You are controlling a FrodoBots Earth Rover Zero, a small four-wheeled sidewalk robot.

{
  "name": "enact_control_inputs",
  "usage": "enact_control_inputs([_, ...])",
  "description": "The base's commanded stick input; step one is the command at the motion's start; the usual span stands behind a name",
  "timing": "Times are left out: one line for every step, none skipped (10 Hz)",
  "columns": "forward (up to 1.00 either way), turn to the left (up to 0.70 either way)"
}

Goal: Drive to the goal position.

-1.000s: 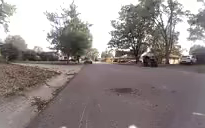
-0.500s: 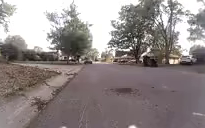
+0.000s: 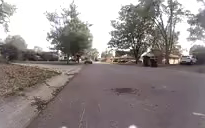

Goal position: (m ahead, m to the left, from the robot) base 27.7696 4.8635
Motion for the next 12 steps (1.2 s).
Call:
enact_control_inputs([0.09, 0.0])
enact_control_inputs([0.09, 0.0])
enact_control_inputs([0.09, 0.0])
enact_control_inputs([0.09, 0.0])
enact_control_inputs([0.08, 0.0])
enact_control_inputs([0.09, 0.0])
enact_control_inputs([0.09, 0.0])
enact_control_inputs([0.09, 0.0])
enact_control_inputs([0.09, 0.0])
enact_control_inputs([0.09, 0.0])
enact_control_inputs([0.08, 0.0])
enact_control_inputs([0.08, 0.0])
